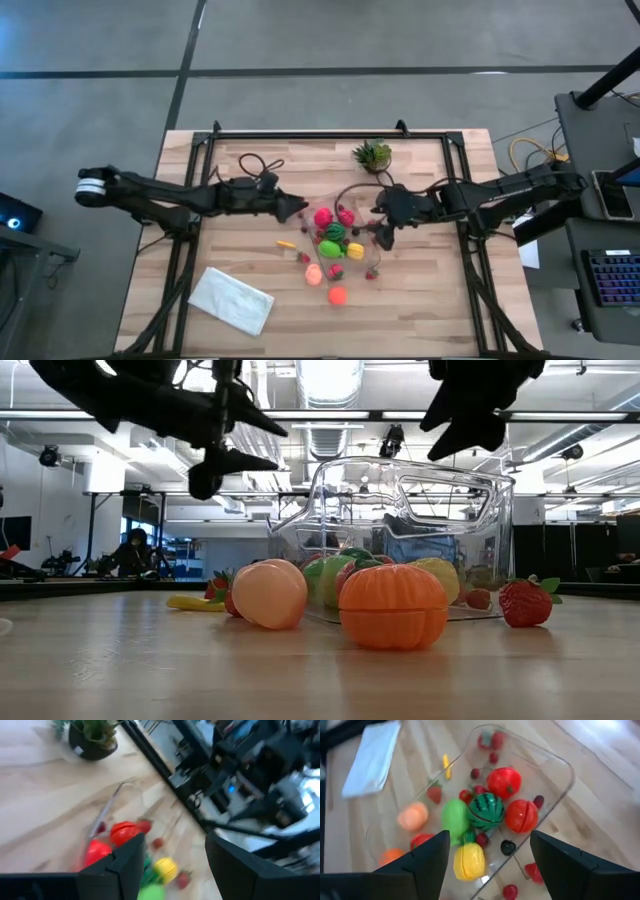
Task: Pick and placing Produce into tupperware
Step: Put the red strawberry into the transparent bin
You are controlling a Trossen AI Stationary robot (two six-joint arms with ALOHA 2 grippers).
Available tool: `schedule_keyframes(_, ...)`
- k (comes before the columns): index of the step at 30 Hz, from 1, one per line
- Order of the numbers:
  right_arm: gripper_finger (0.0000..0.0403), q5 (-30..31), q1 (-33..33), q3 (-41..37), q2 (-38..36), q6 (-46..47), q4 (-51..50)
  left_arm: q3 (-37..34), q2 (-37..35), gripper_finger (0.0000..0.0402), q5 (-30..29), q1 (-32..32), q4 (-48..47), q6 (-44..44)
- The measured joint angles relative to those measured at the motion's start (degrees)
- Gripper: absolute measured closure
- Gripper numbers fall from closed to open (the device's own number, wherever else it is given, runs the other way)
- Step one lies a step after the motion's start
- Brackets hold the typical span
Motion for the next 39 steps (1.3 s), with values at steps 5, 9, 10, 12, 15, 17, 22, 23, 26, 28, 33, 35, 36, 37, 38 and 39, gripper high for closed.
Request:
schedule_keyframes(5,0.0132,-0.7,-0.2,-0.2,0.0,-6.8,0.0,0.7,6.6,0.0210,0.0,0.0,10.5,-7.9)
schedule_keyframes(9,0.0137,-0.7,-1.7,-0.4,0.1,-8.3,-1.5,1.9,11.4,0.0210,0.2,-0.1,16.6,-9.0)
schedule_keyframes(10,0.0137,-0.6,-2.0,-0.4,0.1,-8.2,-2.9,2.1,12.5,0.0210,0.3,-0.1,17.5,-8.1)
schedule_keyframes(12,0.0138,-0.1,-2.6,-0.6,0.1,-7.6,-6.5,2.4,14.3,0.0210,0.9,-0.2,18.5,-7.8)
schedule_keyframes(15,0.0134,-0.1,-3.0,-0.7,0.1,-7.4,-11.5,2.6,15.8,0.0210,5.0,-0.1,20.9,-7.9)
schedule_keyframes(17,0.0132,-0.1,-2.9,-0.7,0.1,-7.4,-13.2,2.8,15.9,0.0210,7.3,-0.2,23.1,-7.7)
schedule_keyframes(22,0.0134,-0.1,-2.9,-0.7,0.1,-7.4,-11.7,2.5,14.1,0.0210,10.8,-0.5,23.8,-7.3)
schedule_keyframes(23,0.0135,-0.1,-2.9,-0.7,0.1,-7.4,-10.9,2.5,13.5,0.0210,11.1,-0.5,23.9,-7.3)
schedule_keyframes(26,0.0139,-0.1,-2.9,-0.7,0.1,-7.4,-9.0,2.5,11.3,0.0210,12.0,-0.7,24.0,-5.4)
schedule_keyframes(28,0.0140,-0.1,-2.9,-0.7,0.1,-7.4,-8.1,2.5,9.8,0.0210,12.1,-0.9,23.9,-2.9)
schedule_keyframes(33,0.0134,-0.1,-2.9,-0.6,0.1,-7.3,-6.2,2.4,7.3,0.0210,12.0,-1.2,23.9,-0.4)
schedule_keyframes(35,0.0131,-0.1,-2.9,-0.6,0.1,-6.7,-4.6,2.4,6.5,0.0210,13.0,-1.2,23.8,-0.5)
schedule_keyframes(36,0.0130,-0.1,-2.9,-0.6,0.2,-6.6,-4.0,2.4,5.9,0.0210,13.6,-1.2,23.7,-0.1)
schedule_keyframes(37,0.0129,-0.1,-2.9,-0.6,0.2,-6.5,-3.3,2.4,5.5,0.0210,13.7,-1.2,23.9,0.3)
schedule_keyframes(38,0.0129,-0.1,-2.9,-0.6,0.2,-6.5,-2.4,2.4,5.1,0.0210,13.7,-1.2,24.2,0.8)
schedule_keyframes(39,0.0129,-0.1,-2.9,-0.6,0.3,-6.5,-1.5,2.4,4.8,0.0210,13.7,-1.2,24.1,1.3)
